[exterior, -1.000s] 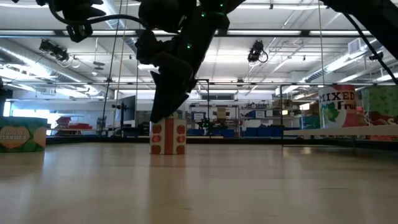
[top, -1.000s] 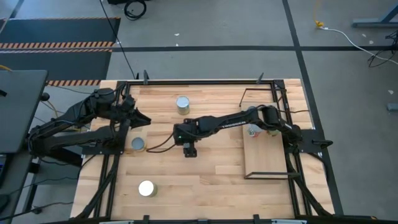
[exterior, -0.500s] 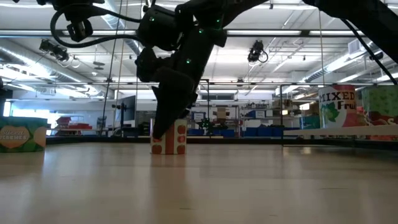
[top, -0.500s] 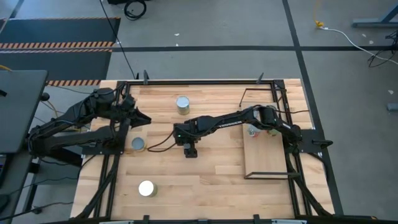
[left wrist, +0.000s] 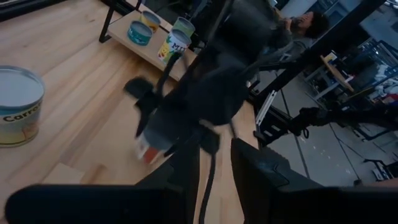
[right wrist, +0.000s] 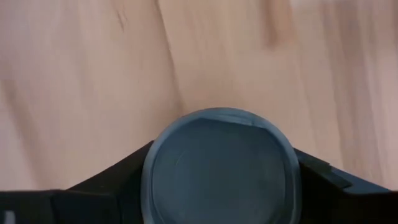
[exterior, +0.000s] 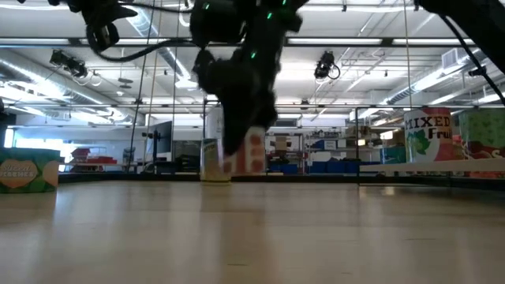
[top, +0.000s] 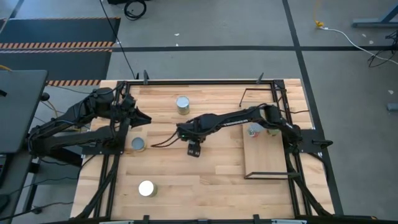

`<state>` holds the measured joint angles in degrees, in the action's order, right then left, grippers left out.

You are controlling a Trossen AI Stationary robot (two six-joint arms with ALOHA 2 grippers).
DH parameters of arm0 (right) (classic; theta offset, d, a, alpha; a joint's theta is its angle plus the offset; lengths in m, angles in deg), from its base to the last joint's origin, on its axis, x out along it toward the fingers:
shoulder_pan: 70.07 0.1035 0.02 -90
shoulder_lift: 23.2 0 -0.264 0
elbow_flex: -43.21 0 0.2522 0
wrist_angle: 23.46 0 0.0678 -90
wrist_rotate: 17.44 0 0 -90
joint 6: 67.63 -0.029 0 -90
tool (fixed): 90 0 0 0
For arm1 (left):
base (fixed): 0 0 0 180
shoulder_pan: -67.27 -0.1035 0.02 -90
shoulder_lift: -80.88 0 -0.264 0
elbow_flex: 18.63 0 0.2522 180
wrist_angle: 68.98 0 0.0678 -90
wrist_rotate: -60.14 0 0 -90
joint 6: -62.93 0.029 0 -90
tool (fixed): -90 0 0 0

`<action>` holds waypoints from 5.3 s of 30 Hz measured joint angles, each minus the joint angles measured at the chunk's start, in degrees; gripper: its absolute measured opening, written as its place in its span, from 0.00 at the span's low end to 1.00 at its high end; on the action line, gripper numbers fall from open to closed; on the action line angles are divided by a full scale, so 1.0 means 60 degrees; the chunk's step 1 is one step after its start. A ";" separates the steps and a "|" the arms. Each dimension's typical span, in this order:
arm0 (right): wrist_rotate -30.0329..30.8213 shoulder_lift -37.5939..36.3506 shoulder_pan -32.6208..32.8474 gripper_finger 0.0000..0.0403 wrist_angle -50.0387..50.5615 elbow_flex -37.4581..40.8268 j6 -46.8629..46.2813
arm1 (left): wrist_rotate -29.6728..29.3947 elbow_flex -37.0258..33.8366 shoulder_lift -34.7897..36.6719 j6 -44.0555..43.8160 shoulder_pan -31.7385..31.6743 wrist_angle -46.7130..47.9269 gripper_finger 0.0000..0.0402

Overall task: Pick and place cans onto a shelf
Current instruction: Put the canned tomatoes can on the shelf, then put the canned peaches on the shelf

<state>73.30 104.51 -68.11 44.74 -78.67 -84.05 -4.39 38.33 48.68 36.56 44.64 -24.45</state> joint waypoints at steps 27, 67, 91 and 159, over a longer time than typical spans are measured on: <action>0.1490 -0.3327 0.3455 0.71 0.5831 0.2792 -1.1683 | -0.0001 0.0000 0.0000 0.0004 -0.0004 -0.0062 0.25; 0.2396 -0.8806 0.3977 0.89 0.3654 0.7521 -1.3789 | -0.0069 0.0000 -0.0004 0.0000 -0.0033 -0.0089 0.25; 0.2596 -0.6725 -0.0535 0.88 -0.3117 0.4492 -0.0975 | 0.0436 0.0007 -0.0378 -0.2367 0.1031 0.1096 0.20; 0.2333 -0.8090 -0.2880 0.88 -0.1594 0.4492 0.3470 | -0.6208 0.3431 -0.8584 0.1162 0.4183 0.2923 0.03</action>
<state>87.30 55.97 -85.39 35.17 -51.72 -63.23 -41.63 58.91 -2.83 43.54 69.73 -6.91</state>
